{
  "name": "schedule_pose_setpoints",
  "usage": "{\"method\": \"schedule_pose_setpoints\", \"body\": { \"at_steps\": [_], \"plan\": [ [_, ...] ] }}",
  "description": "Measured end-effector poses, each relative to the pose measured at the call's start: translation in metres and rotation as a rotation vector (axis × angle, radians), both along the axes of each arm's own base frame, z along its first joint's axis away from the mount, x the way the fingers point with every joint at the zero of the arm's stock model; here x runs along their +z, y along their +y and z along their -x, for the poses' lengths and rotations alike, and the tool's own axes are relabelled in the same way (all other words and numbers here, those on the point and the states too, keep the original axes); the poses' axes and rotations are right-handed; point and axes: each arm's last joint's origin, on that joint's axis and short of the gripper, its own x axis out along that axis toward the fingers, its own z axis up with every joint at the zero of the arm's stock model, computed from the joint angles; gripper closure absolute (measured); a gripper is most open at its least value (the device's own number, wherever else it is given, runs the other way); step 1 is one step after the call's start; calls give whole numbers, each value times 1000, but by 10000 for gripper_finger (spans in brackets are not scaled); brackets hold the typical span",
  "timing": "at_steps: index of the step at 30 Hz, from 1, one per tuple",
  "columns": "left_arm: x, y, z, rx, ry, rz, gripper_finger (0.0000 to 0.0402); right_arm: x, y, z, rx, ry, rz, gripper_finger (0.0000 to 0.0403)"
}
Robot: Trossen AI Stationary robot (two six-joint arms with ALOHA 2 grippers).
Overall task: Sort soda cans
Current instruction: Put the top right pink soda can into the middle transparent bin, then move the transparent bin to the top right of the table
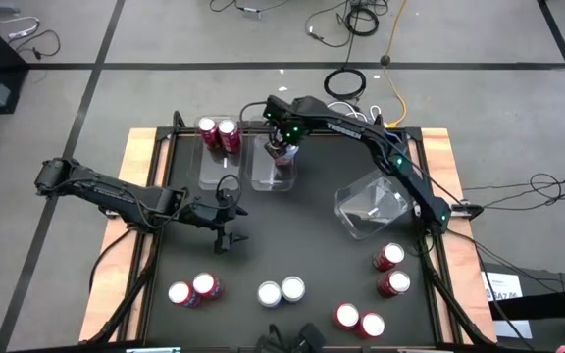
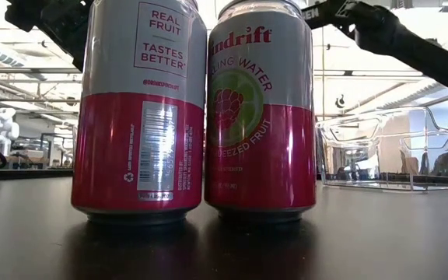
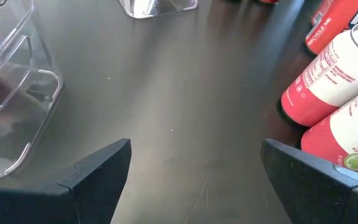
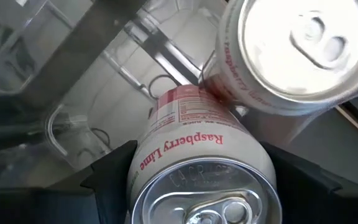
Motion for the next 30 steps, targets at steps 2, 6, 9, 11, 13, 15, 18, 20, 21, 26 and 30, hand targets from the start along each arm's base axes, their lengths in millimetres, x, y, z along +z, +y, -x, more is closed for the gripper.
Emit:
{"method": "schedule_pose_setpoints", "body": {
  "at_steps": [2,6,9,11,13,15,18,20,21,26,30],
  "plan": [
    [0,0,0,0,0,-1,34,-2,-1,-1,-2,-1,5,117],
    [0,0,0,0,3,-1,34,-4,-3,-4,17,-18,23,96],
    [0,0,0,0,3,0,34,-9,-4,-5,18,-6,26,74],
    [0,0,0,0,3,-1,34,-9,-5,-7,17,-18,34,62],
    [0,0,0,0,3,0,34,-8,-5,-6,10,-8,52,55],
    [0,0,0,0,3,0,34,-7,-6,-6,8,-2,66,51],
    [0,0,0,0,3,-1,34,-8,-5,-6,13,4,68,50],
    [0,0,0,0,3,0,34,-8,-5,-5,12,4,68,50],
    [0,0,0,0,3,0,34,-8,-6,-5,11,3,68,49],
    [0,0,0,0,3,-1,34,-1,-4,-3,8,-2,73,49],
    [0,0,0,0,3,0,34,15,-3,-1,6,-38,93,49]
  ]
}}
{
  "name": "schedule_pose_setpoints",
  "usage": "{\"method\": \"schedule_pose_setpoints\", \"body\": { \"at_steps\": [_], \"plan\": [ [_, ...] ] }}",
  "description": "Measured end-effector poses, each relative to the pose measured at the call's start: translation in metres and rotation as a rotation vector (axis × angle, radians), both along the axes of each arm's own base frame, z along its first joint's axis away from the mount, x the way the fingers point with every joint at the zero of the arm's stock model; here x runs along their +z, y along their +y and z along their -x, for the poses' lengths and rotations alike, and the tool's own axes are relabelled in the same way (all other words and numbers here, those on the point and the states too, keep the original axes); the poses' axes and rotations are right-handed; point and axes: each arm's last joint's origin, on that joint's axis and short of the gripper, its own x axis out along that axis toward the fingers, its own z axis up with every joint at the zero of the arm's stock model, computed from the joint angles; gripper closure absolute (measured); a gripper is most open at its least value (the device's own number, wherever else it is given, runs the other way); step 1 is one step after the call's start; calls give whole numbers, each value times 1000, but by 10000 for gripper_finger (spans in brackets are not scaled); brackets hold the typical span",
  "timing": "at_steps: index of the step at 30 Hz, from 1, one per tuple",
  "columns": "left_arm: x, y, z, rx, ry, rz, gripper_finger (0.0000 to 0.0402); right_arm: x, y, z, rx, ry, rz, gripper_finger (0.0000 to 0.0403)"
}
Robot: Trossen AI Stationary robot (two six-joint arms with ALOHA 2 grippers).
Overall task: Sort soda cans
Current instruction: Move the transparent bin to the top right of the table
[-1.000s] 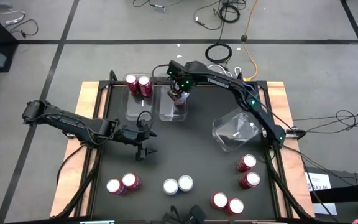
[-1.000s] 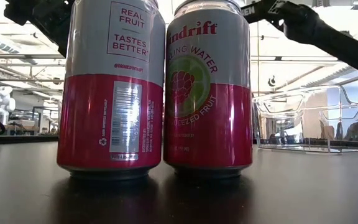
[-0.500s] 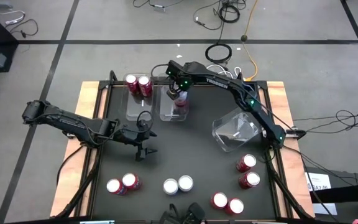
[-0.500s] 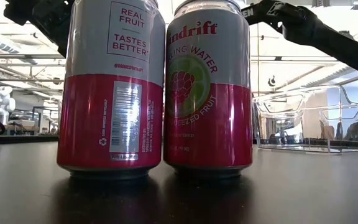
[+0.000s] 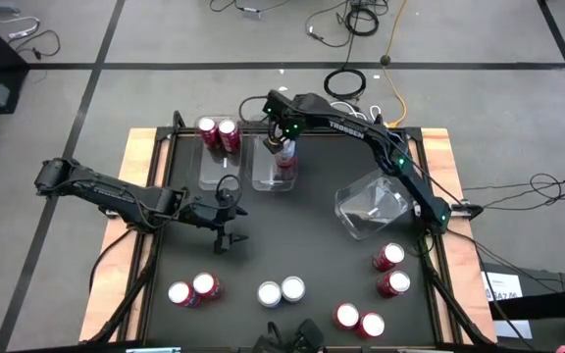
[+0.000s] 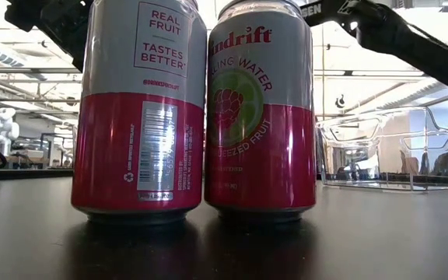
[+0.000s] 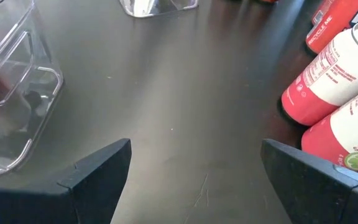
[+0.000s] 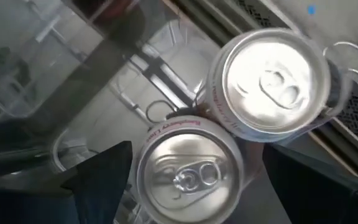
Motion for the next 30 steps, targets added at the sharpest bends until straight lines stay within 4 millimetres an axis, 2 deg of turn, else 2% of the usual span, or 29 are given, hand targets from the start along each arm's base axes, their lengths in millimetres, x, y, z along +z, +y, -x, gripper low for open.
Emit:
{"method": "schedule_pose_setpoints", "body": {
  "at_steps": [8,15,22,27,30],
  "plan": [
    [0,0,0,0,0,-1,34,24,7,14,2,10,-4,48],
    [0,0,0,0,-1,-1,34,78,22,38,5,-77,46,48],
    [0,0,0,-1,-1,-2,34,128,53,75,-17,-89,65,48],
    [0,0,0,0,-1,-2,34,150,84,103,-49,0,81,48],
    [0,0,0,-1,-1,-2,34,159,102,108,-63,-17,70,48]
  ]
}}
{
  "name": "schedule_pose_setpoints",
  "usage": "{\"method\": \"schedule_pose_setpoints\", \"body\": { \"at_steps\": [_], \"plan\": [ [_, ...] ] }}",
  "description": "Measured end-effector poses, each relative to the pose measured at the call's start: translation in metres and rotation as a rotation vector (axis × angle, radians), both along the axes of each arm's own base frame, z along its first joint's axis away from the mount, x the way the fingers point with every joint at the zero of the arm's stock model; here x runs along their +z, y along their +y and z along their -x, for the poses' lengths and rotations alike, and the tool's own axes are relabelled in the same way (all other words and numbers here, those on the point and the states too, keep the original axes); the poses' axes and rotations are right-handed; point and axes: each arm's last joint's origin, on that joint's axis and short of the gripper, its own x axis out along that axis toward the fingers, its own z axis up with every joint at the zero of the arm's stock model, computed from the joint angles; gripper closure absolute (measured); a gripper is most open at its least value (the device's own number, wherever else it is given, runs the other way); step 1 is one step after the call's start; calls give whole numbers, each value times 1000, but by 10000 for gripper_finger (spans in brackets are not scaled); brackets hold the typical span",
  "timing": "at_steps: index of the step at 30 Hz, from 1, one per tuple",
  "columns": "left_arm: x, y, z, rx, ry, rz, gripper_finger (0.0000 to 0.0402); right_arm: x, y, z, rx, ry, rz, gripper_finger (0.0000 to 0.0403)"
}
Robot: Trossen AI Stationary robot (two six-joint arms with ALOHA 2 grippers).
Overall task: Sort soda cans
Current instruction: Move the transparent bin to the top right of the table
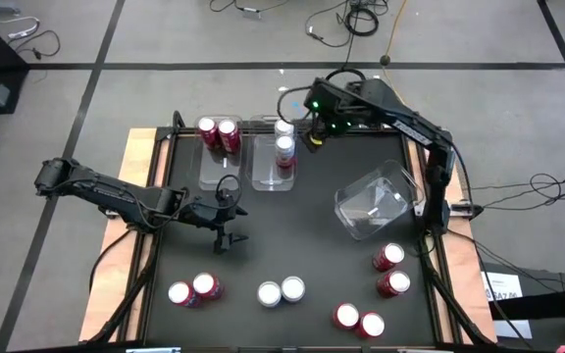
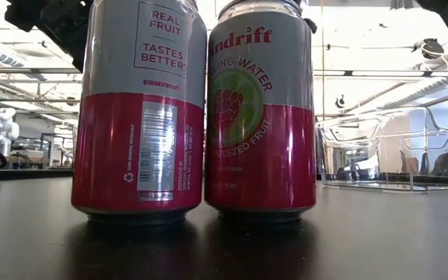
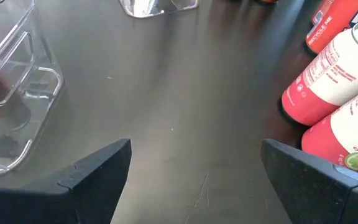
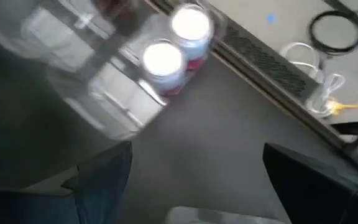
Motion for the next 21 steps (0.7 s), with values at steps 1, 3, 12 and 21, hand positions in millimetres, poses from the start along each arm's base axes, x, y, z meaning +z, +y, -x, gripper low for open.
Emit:
{"method": "schedule_pose_setpoints", "body": {
  "at_steps": [1,3,12,21],
  "plan": [
    [0,0,0,0,0,0,34,3,7,2,4,-15,-12,48],
    [0,0,0,0,0,0,34,6,23,5,7,-37,-47,48],
    [0,0,0,0,4,-1,34,-24,93,31,-232,7,-112,48],
    [0,0,0,0,4,-1,34,-92,119,91,-591,-47,-220,49]
  ]
}}
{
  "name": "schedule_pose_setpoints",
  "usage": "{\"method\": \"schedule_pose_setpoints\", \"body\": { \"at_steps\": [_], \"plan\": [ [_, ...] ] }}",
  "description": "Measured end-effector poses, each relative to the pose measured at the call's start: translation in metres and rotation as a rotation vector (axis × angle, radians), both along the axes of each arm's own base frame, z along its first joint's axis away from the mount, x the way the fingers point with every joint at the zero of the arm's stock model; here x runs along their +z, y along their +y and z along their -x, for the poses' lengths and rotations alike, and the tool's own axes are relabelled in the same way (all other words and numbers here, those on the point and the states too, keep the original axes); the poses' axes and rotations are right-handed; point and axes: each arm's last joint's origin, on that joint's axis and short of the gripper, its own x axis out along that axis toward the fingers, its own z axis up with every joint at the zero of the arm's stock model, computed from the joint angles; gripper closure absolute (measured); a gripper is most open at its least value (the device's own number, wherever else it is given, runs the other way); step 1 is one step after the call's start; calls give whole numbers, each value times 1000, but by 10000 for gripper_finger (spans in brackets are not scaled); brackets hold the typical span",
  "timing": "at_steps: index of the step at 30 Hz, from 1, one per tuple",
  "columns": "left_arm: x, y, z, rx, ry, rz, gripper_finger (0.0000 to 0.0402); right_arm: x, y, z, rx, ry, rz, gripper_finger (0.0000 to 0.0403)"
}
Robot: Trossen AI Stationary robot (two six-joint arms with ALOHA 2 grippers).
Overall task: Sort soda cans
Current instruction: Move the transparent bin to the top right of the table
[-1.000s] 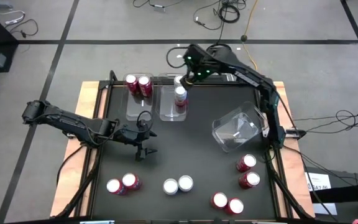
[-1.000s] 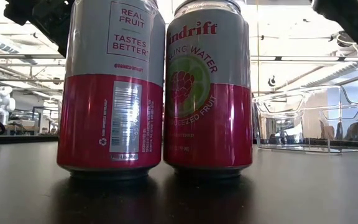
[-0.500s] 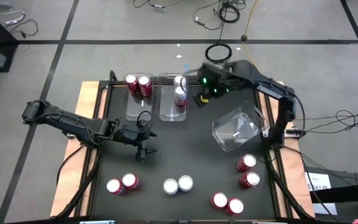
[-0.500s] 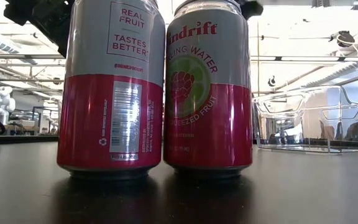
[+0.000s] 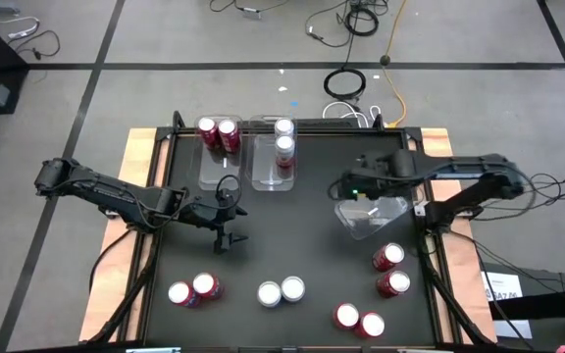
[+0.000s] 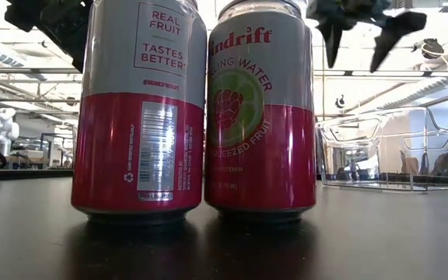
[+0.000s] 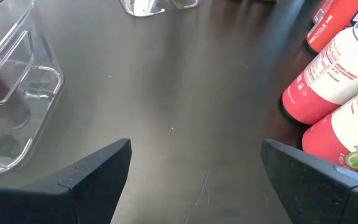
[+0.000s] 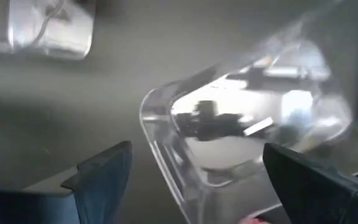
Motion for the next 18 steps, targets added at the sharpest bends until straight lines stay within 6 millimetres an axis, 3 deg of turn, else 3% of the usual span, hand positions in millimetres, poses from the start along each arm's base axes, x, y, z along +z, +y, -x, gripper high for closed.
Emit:
{"method": "schedule_pose_setpoints", "body": {
  "at_steps": [5,10,18],
  "plan": [
    [0,0,0,0,0,0,34,-31,3,27,-239,-49,-61,49],
    [0,0,0,0,0,0,34,-60,11,36,-401,-25,-112,49],
    [0,0,0,0,0,0,34,-67,27,39,-460,-24,-152,49]
  ]
}}
